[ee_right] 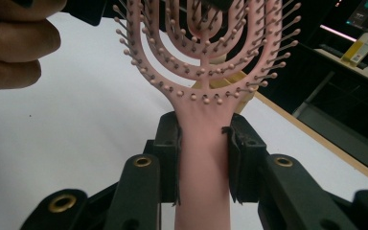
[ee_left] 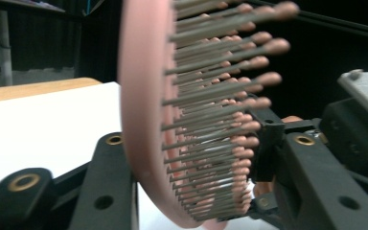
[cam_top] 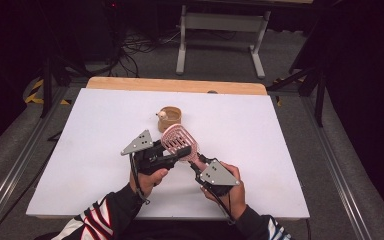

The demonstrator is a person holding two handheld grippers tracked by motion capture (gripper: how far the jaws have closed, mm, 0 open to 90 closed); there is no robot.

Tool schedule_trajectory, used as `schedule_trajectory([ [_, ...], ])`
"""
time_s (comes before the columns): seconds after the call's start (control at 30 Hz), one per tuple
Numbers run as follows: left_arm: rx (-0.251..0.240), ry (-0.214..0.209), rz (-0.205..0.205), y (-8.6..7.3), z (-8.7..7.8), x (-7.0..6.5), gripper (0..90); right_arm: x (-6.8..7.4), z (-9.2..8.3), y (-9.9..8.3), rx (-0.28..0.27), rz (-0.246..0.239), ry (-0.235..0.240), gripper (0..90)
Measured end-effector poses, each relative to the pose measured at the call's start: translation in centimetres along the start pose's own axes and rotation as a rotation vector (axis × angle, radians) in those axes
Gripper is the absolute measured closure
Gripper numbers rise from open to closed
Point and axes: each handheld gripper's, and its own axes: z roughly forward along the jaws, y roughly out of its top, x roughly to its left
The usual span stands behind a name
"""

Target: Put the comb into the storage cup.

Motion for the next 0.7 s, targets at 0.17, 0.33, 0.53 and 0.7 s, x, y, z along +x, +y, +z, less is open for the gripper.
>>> schedule_trajectory([
  [0.17,0.002,-0.014,0.012,0.4,0.1,-0.5,62.5,-0.1,0.0,0.0,-0.004,0.007,-0.005,69.6],
  [0.33,-0.003,0.008,0.035,1.0,-0.4,-0.5,63.1,-0.2,-0.3,0.0,-0.027,0.022,0.011,62.0],
  [0.53,0.013,0.066,0.064,1.5,-1.4,0.3,63.1,-1.0,-0.7,-0.2,-0.056,0.070,0.018,42.8],
  [0.7,0.020,0.091,0.076,1.6,-2.3,0.9,63.1,-1.4,-1.1,-0.2,-0.083,0.078,0.020,36.6],
])
